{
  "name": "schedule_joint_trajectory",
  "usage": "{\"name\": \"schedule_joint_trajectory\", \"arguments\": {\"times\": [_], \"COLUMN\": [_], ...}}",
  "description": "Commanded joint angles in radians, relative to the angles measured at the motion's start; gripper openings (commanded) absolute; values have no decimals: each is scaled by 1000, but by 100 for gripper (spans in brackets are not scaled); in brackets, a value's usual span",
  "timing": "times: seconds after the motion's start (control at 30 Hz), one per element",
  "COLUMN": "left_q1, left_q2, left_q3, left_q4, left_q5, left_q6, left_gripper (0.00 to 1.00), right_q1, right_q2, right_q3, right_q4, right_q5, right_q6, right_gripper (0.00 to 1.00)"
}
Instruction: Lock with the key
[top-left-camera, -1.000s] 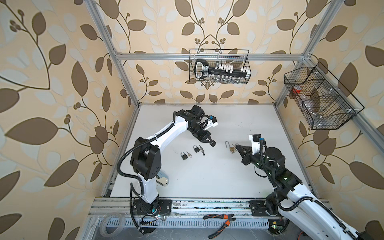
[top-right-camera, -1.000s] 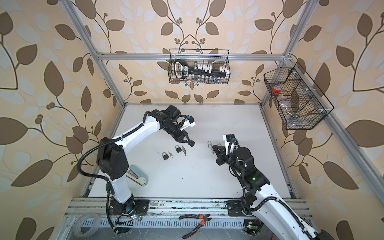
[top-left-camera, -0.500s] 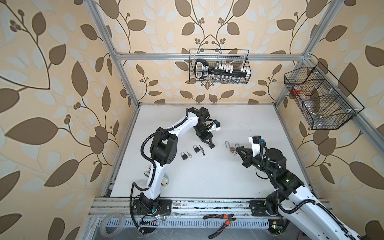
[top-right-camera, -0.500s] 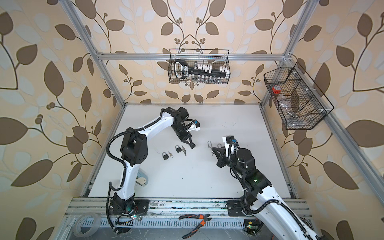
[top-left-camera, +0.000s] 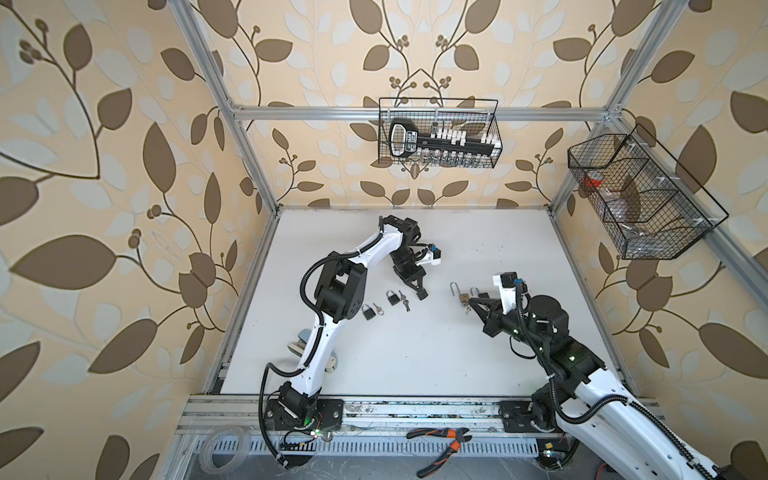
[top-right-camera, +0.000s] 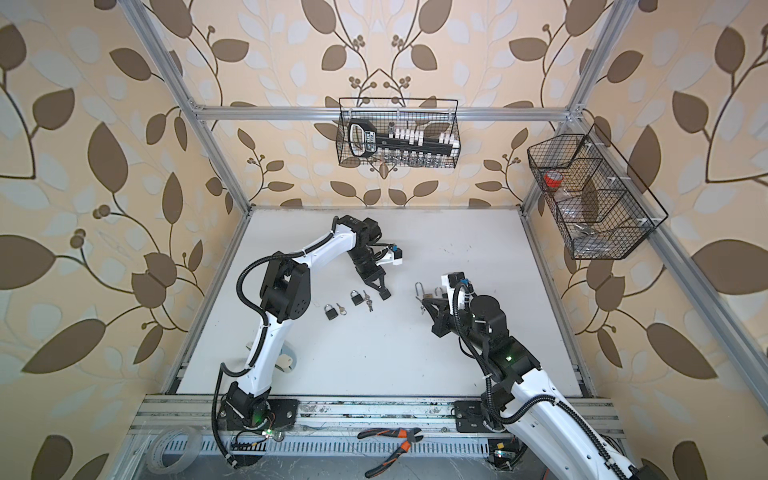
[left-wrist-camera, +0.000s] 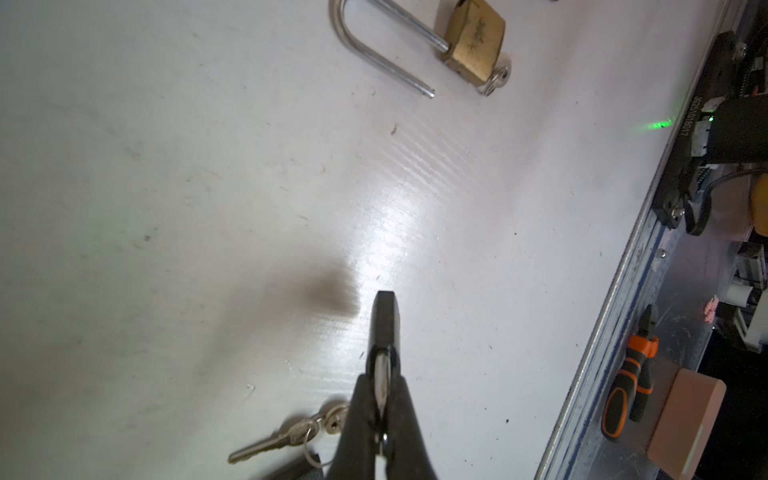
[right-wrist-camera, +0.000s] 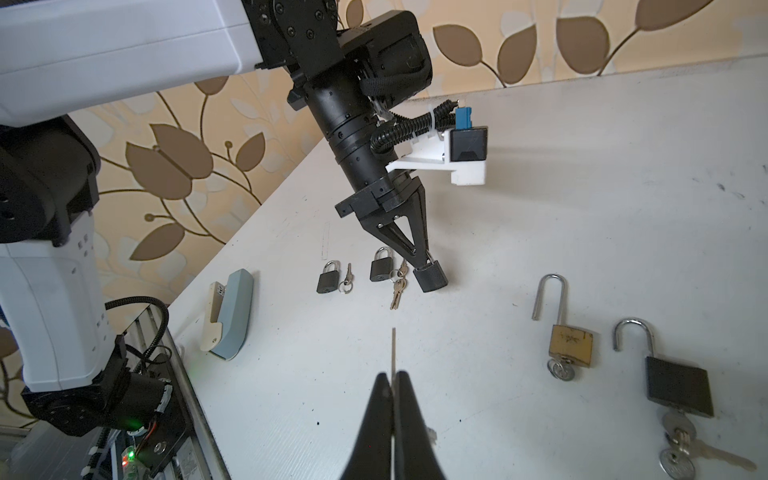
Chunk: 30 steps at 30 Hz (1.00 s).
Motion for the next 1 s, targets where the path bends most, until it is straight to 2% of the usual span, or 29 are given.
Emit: {"name": "schedule_joint_trajectory", "arguments": {"times": [0.0,0.23,0.47,0.73,0.97], "left_q1": [13,23,33,34,36], "left_q2": [13,50,70,98,105], "left_q3": [58,83,99,130,151], "left_q4": [-64,-86,-74,-23,23], "left_q5": [15,15,5,9,-25], "left_q6": [43,53,34,-2,-46], "left_gripper": [0,0,17,26,38], "right_q1": [-1,-1,-2,-1,-2], "right_q2": [7,20,38,28,3], "right_q3": [5,5,10,13,6], "right_q4": [9,13,21,8,-14], "right_q5": [-17,-19,-28,-30,3], "right_q6": [-8,-7,-7,-9,-12], "right_gripper": [0,0,0,0,0]}}
